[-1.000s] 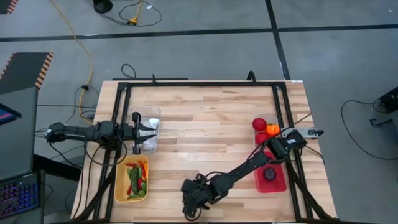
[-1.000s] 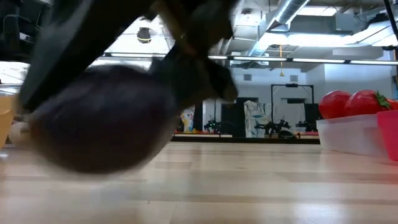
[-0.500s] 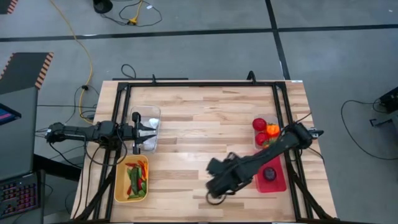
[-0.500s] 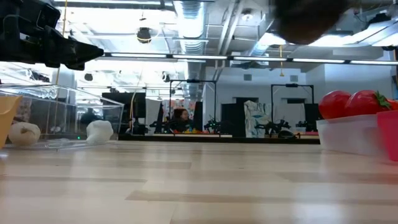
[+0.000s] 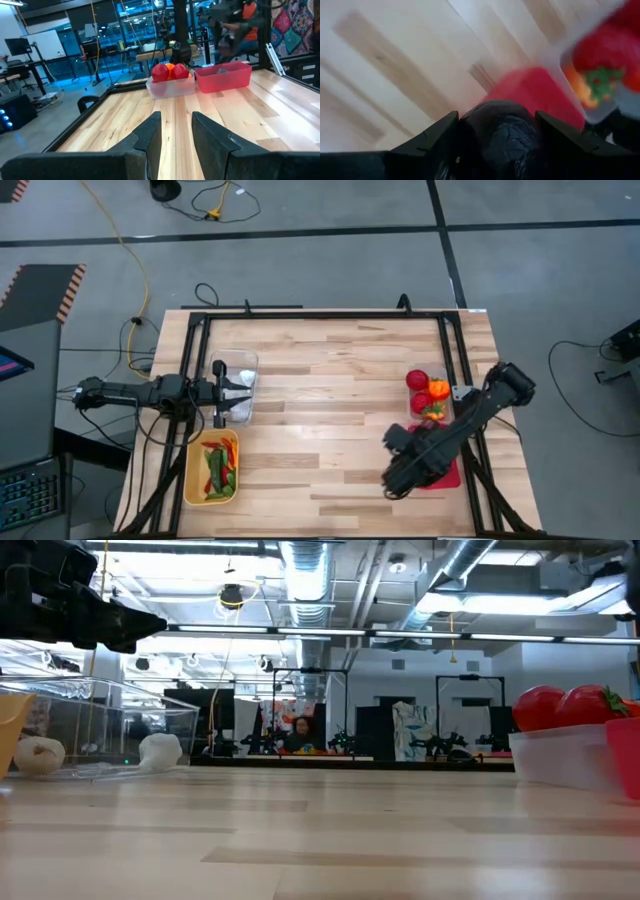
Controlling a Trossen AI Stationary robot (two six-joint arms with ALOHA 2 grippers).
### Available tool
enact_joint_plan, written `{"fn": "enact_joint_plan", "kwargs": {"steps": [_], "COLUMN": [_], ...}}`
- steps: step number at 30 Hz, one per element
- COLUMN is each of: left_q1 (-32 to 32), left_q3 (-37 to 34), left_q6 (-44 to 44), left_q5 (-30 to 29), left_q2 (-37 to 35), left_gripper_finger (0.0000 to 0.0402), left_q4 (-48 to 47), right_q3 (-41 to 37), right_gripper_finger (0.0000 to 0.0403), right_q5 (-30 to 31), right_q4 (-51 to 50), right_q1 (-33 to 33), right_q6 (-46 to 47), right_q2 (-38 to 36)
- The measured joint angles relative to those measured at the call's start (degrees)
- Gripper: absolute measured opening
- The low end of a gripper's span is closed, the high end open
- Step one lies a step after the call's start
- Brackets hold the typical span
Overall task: Sort produce into baskets
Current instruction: Put the plum into the red bin, then return to Home Position
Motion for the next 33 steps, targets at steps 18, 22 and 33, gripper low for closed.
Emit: {"fn": "enact_joint_plan", "kwargs": {"steps": [18, 22, 33], "left_q1": [0.02, 0.0, 0.0], "left_q3": [0.0, -0.01, -0.02], "left_q6": [0.0, 0.0, 0.0], "left_q5": [0.0, 0.0, 0.0], "left_q2": [-0.04, -0.04, -0.04], "left_gripper_finger": [0.0096, 0.0096, 0.0096], "left_q4": [-0.04, -0.02, -0.02], "right_q3": [-17.05, -18.43, -17.92], "right_gripper_finger": [0.0322, 0.0333, 0.0357], "right_q5": [-4.72, -6.65, -7.42], "right_q4": [0.43, 2.01, 9.99], "right_q1": [3.4, 3.4, 2.27], "right_q6": [3.54, 2.77, -6.28], "right_q2": [-10.31, -10.35, -13.47]}}
